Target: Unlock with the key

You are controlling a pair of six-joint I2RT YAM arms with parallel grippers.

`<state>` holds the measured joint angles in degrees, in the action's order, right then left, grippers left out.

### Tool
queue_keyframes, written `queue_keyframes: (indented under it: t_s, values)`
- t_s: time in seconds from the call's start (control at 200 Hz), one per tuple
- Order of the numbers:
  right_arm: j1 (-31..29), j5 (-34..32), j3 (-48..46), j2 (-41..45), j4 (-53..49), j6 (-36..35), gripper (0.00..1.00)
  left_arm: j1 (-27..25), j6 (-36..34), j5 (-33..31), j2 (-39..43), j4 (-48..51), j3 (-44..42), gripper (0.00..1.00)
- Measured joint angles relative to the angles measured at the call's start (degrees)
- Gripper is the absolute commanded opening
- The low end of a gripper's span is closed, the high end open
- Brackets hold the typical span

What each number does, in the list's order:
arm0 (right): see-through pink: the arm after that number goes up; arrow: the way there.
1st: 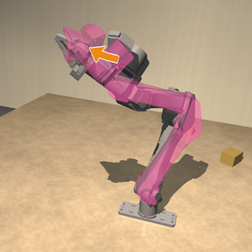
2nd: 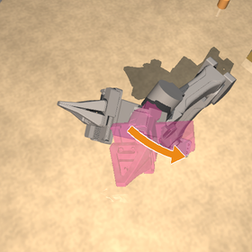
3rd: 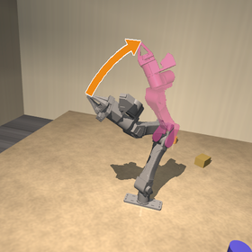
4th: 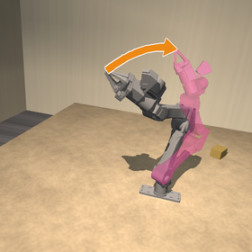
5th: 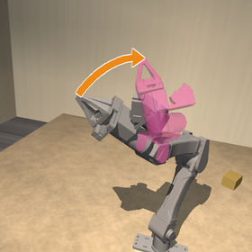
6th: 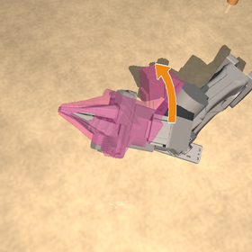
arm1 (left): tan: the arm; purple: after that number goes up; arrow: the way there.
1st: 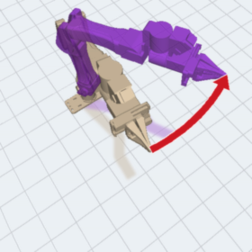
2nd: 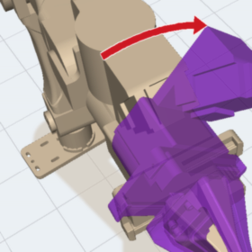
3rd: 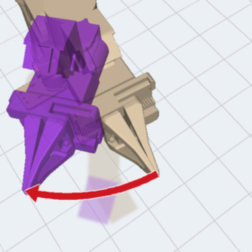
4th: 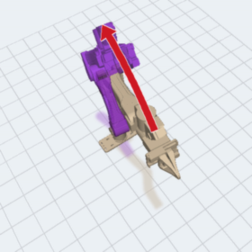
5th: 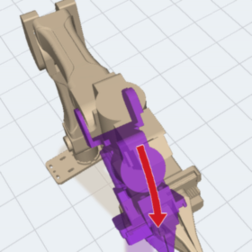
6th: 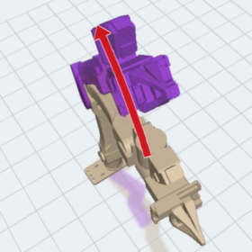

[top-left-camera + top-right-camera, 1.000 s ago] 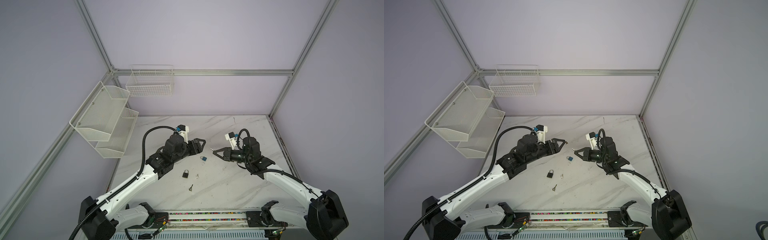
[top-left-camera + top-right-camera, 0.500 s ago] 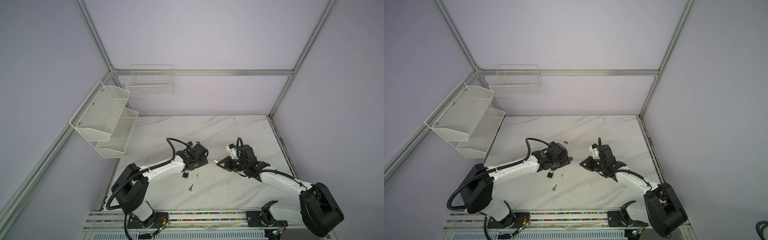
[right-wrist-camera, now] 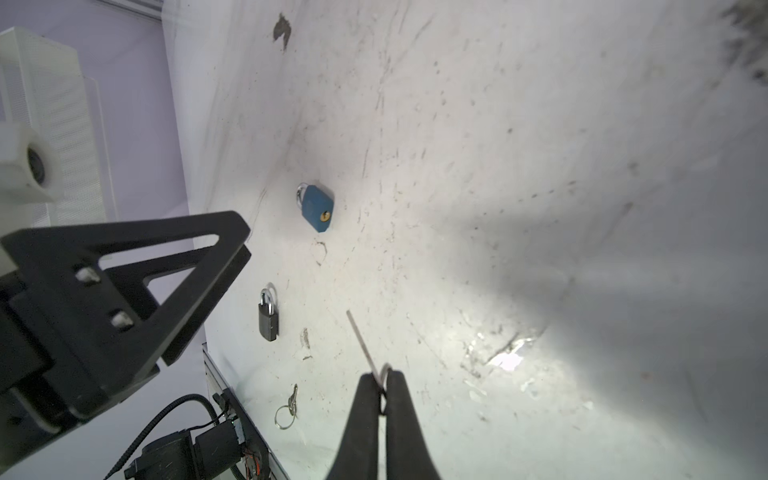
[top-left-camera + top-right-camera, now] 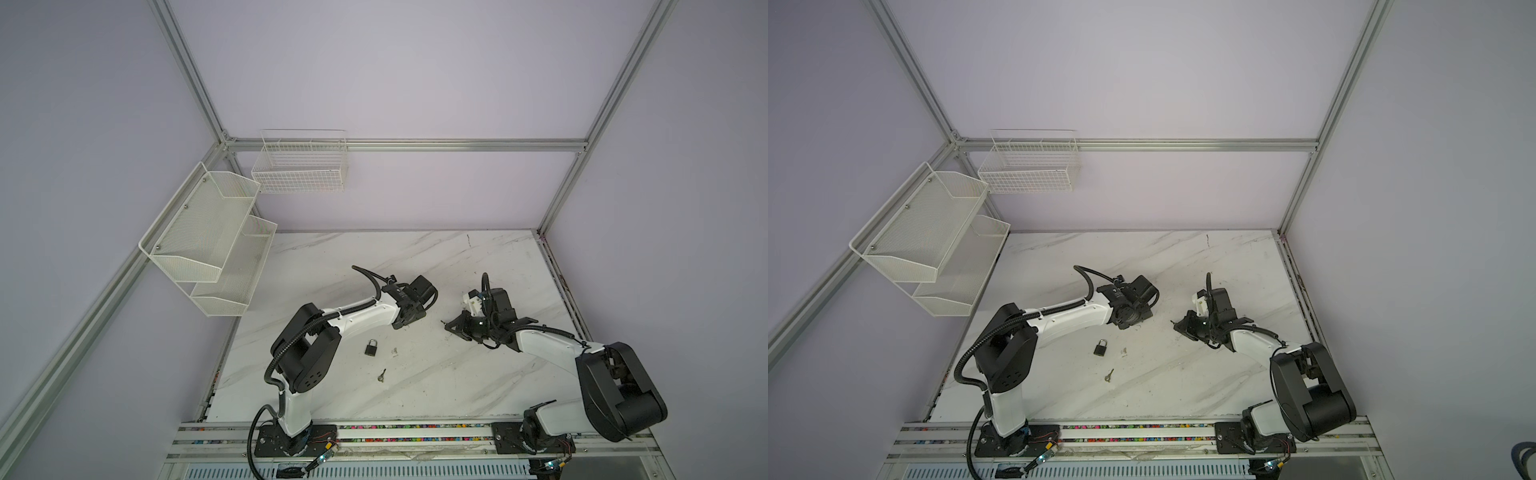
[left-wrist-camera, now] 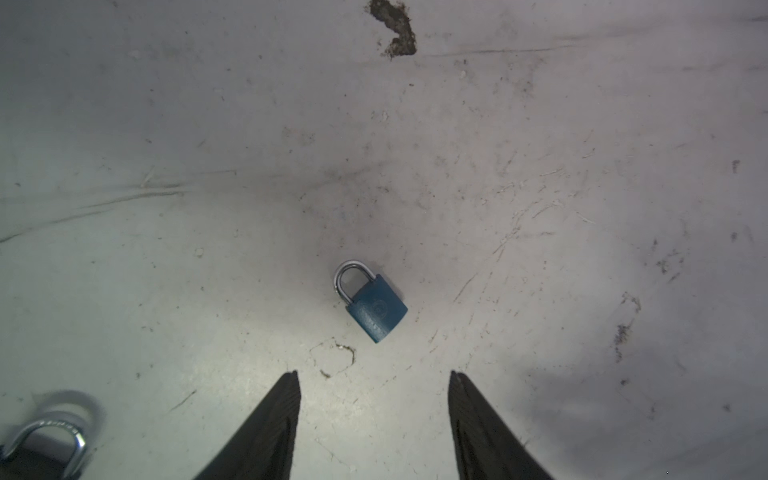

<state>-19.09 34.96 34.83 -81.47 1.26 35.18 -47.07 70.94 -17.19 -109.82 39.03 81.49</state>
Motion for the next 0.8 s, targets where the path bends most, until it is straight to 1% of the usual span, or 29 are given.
queue_keyframes:
  t_s: [0.195, 0.44, 0.515, 0.59, 0.73, 0.8]
  values:
    - [0.6, 1.0, 0.8, -2.3, 0.0, -1.5, 0.00, 0.0, 0.0, -1.0, -5.5, 3.1, 5.5, 0.53]
    - [1.6, 1.5, 1.3, -3.4, 0.0, -2.8, 0.00, 0.0, -1.1, 0.0, -12.0, 4.5, 10.6, 0.51]
    - [1.7, 1.6, 1.3, -3.4, 0.0, -3.0, 0.00, 0.0, -1.5, 0.4, -12.9, 4.5, 11.3, 0.50]
    - [1.9, 2.0, 1.3, -3.6, 0.0, -3.3, 0.00, 0.0, -1.8, 0.5, -13.4, 4.7, 11.5, 0.47]
    - [1.9, 2.3, 1.3, -4.0, 0.1, -3.6, 0.00, 0.0, -3.0, 0.5, -13.6, 5.5, 11.8, 0.46]
    - [2.0, 2.5, 1.3, -4.3, 0.2, -3.8, 0.00, 0.1, -3.5, 0.5, -13.8, 5.9, 12.2, 0.44]
